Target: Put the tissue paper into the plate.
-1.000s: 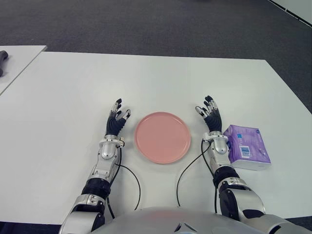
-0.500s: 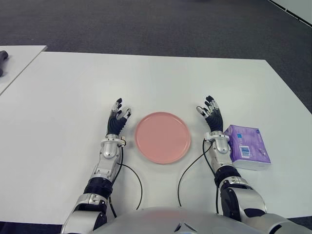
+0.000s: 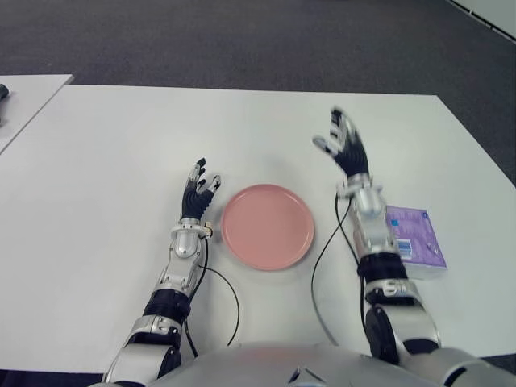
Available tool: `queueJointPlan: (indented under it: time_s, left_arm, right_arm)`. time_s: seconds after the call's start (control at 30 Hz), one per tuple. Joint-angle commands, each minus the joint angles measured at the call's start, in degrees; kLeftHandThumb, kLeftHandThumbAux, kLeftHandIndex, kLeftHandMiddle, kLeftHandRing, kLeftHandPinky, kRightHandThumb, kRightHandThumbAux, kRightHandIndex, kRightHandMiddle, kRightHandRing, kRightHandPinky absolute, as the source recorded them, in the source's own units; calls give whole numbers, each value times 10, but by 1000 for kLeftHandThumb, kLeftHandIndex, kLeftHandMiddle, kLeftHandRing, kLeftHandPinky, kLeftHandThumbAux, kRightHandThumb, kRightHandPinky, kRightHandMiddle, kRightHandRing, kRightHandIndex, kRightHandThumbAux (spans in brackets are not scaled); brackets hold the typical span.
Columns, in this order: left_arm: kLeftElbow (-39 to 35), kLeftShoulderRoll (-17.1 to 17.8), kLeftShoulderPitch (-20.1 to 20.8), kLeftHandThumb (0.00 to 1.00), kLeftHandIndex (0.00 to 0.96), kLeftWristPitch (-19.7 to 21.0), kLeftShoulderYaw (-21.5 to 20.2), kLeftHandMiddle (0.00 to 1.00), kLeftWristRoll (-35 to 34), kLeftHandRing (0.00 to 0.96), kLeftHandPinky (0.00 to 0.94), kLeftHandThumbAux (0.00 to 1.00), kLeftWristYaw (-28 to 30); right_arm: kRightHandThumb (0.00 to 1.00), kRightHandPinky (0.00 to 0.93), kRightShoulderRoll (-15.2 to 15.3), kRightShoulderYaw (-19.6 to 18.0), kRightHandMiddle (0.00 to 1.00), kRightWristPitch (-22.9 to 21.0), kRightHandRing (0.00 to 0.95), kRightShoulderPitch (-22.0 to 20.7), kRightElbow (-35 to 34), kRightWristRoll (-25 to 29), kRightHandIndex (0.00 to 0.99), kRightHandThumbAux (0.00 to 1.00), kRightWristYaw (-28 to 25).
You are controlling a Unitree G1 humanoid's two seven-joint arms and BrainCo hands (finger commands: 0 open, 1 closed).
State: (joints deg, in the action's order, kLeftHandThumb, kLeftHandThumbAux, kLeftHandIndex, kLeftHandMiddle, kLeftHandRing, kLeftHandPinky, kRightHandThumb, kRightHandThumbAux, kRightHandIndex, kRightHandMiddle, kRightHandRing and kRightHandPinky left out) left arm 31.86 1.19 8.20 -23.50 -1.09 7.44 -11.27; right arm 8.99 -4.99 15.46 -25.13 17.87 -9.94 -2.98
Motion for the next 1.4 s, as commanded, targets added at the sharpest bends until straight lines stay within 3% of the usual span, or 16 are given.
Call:
queueJointPlan:
  time_s: [0.03,0.63,0.67,0.7,0.73,0.77,0.83,1.03,1.1,1.23,1.4]
  left_arm:
    - [23,-21,2,25,0,6,7,0,7,0,0,573,-19]
    - [5,-27,-9,16,0,13,13,0,4,0,0,556,-6]
    - [3,-27,-10,17,0,15,13,0,3,0,0,559,-5]
    - [1,-27,-11,17,0,17,13,0,2,0,0,561,-4]
    - [-1,-28,-11,17,0,20,13,0,0,0,0,565,-3]
    - [-3,-28,-12,17,0,22,13,0,-2,0,0,572,-2]
    - [-5,-29,-13,16,0,25,14,0,-4,0,0,580,0]
    - [-14,-29,-15,13,0,39,15,0,-11,0,0,593,7]
    - [-14,-29,-14,11,0,44,15,0,-13,0,0,595,6]
    - [-14,-30,-12,8,0,47,15,0,-13,0,0,596,4]
    - [-9,-29,-10,6,0,46,13,0,-12,0,0,600,1]
  right_arm:
    - [295,21,106,16,43,-158,12,-96,-285,-98,43,570,-88]
    - [299,24,130,21,42,-264,16,-85,-369,-94,49,577,-114]
    - [299,24,229,-20,42,-298,16,-75,-424,-110,49,577,-200]
    - [334,19,304,-50,34,-324,13,-68,-464,-122,39,555,-264]
    - [384,12,350,-67,21,-323,8,-55,-469,-128,25,525,-298]
    - [400,7,374,-75,13,-320,5,-47,-467,-130,16,504,-314]
    - [406,3,374,-73,6,-308,2,-39,-452,-130,8,486,-309]
    - [389,0,413,-88,0,-321,0,-17,-457,-128,0,471,-331]
    - [388,0,446,-111,0,-292,0,4,-428,-113,0,469,-347]
    - [408,0,502,-116,0,-234,0,21,-373,-105,0,454,-363]
    - [436,0,539,-121,0,-202,0,41,-380,-77,0,436,-396]
